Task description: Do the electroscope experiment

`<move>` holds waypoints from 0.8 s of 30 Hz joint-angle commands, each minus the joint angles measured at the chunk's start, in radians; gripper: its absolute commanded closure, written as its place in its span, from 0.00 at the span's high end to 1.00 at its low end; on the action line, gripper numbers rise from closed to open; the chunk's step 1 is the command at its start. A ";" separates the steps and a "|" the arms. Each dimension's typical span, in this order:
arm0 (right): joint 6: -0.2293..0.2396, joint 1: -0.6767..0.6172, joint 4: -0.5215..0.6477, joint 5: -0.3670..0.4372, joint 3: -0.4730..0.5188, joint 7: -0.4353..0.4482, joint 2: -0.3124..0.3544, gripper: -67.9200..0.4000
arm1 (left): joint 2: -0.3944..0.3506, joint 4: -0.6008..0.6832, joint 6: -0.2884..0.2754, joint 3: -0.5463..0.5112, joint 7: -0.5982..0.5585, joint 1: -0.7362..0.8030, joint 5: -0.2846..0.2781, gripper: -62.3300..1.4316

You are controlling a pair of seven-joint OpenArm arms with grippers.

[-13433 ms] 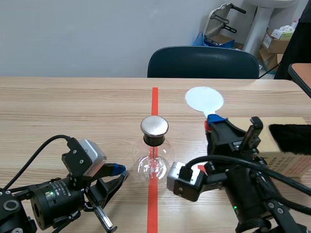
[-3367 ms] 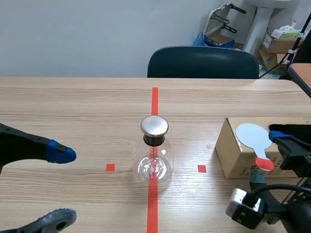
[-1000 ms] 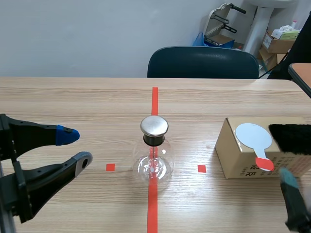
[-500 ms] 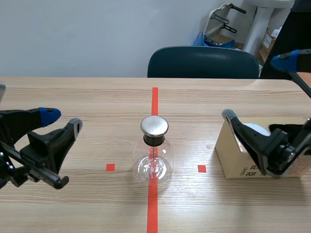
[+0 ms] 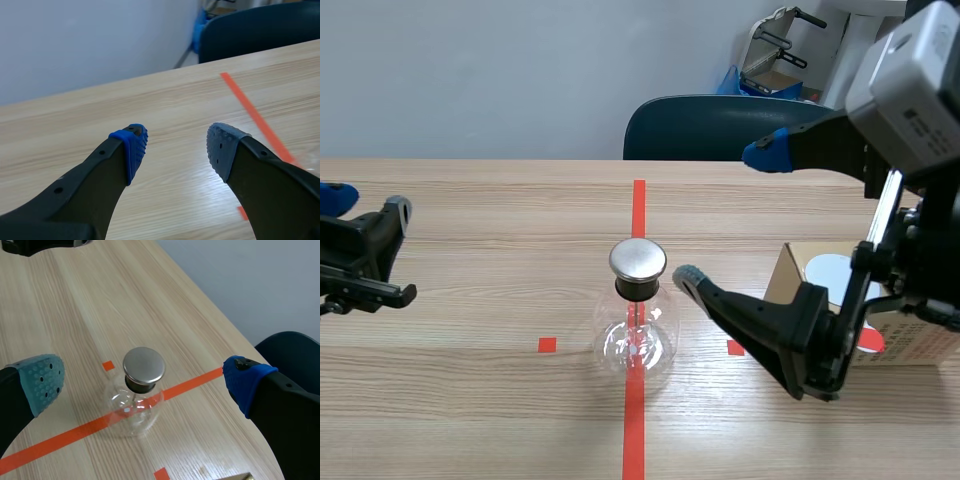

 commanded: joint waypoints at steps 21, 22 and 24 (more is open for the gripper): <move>0.058 0.000 0.013 0.011 0.013 -0.098 -0.068 1.00 | 0.184 0.151 -0.148 -0.042 0.129 -0.012 0.170 0.50; 0.058 0.000 0.013 0.011 0.013 -0.097 -0.068 1.00 | 0.184 0.151 -0.179 -0.042 0.129 -0.011 0.169 0.50; 0.058 0.000 0.013 0.011 0.013 -0.094 -0.068 1.00 | 0.184 0.151 -0.222 -0.042 0.128 -0.011 0.167 0.50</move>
